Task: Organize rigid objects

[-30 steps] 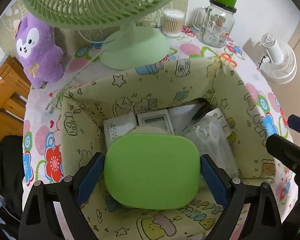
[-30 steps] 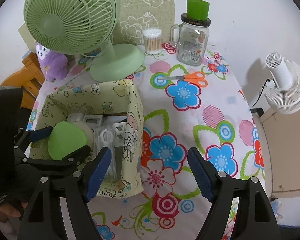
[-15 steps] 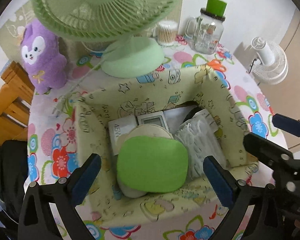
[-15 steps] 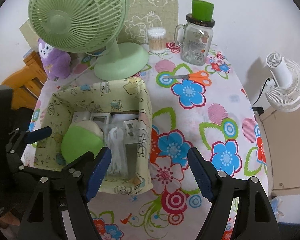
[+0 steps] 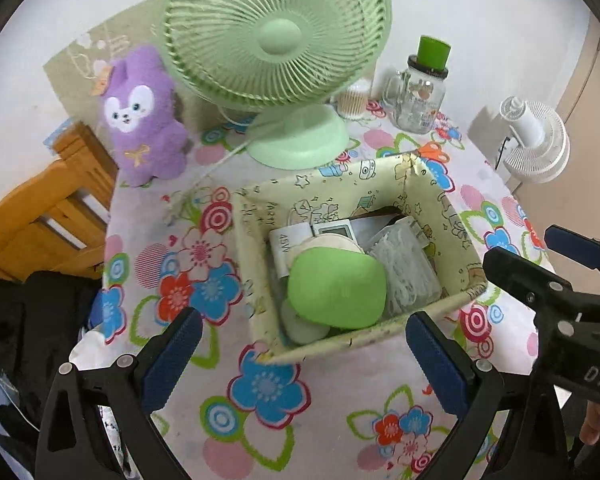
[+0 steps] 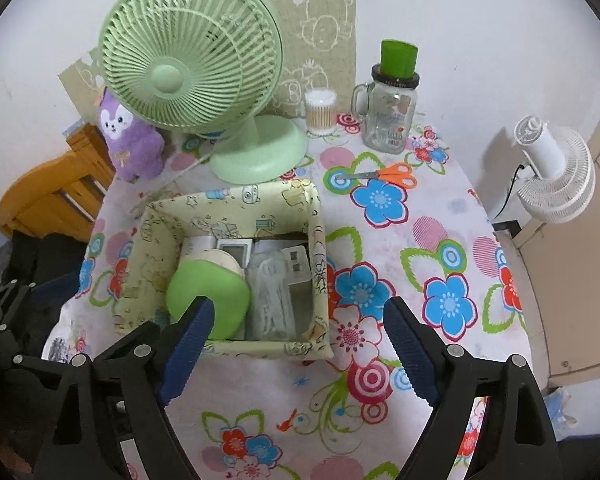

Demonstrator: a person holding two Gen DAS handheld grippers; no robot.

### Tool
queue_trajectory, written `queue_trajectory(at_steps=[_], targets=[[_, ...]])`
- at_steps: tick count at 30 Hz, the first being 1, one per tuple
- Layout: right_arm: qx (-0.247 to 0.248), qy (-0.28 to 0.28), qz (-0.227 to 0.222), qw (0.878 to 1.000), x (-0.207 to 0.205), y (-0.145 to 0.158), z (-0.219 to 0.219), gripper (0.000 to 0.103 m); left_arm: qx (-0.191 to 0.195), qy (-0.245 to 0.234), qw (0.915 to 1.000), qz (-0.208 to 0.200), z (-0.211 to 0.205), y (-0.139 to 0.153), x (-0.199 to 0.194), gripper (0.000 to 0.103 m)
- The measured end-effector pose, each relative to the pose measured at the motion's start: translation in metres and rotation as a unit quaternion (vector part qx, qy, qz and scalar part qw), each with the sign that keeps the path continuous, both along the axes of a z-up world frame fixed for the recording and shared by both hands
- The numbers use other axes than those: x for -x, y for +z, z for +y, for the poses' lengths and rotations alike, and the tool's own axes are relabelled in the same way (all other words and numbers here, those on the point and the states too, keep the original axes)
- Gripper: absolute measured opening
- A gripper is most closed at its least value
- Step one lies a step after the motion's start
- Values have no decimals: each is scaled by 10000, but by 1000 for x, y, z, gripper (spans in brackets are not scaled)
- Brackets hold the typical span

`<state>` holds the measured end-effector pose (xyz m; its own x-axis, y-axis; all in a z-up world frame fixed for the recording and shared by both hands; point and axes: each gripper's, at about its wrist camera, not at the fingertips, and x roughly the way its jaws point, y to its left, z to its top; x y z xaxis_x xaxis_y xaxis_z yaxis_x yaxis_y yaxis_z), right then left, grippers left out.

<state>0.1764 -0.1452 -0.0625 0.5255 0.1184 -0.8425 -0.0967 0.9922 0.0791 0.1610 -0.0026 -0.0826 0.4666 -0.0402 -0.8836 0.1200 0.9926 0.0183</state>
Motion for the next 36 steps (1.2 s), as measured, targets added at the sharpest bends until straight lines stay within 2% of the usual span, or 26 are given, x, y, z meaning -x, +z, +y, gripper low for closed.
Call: queue_trajectory(at_steps=[12,19,22,27,30,36], targets=[[26,48,-358,9993,43,36,11,95,95,212,9989,-397,20,39,47,103],[-119,174,-435,9988,65,50,6,95,12,446,9971,-616,23,58,76,103],[-188,229,-503,9983,79,61,1,95,101,602,9957,-699,24,72,89,103],[-238,284,-682,9970,100,83,-10,95,193,815,9924,-899,20,97,108,103],[-39,243,-760,9968,109,94,-13,95,286,828,9911,-1005,13,110,118,103],[-41,186,-899,9958,125,111,-24,95,112,832,9889,-1225,-1,122,135,103]])
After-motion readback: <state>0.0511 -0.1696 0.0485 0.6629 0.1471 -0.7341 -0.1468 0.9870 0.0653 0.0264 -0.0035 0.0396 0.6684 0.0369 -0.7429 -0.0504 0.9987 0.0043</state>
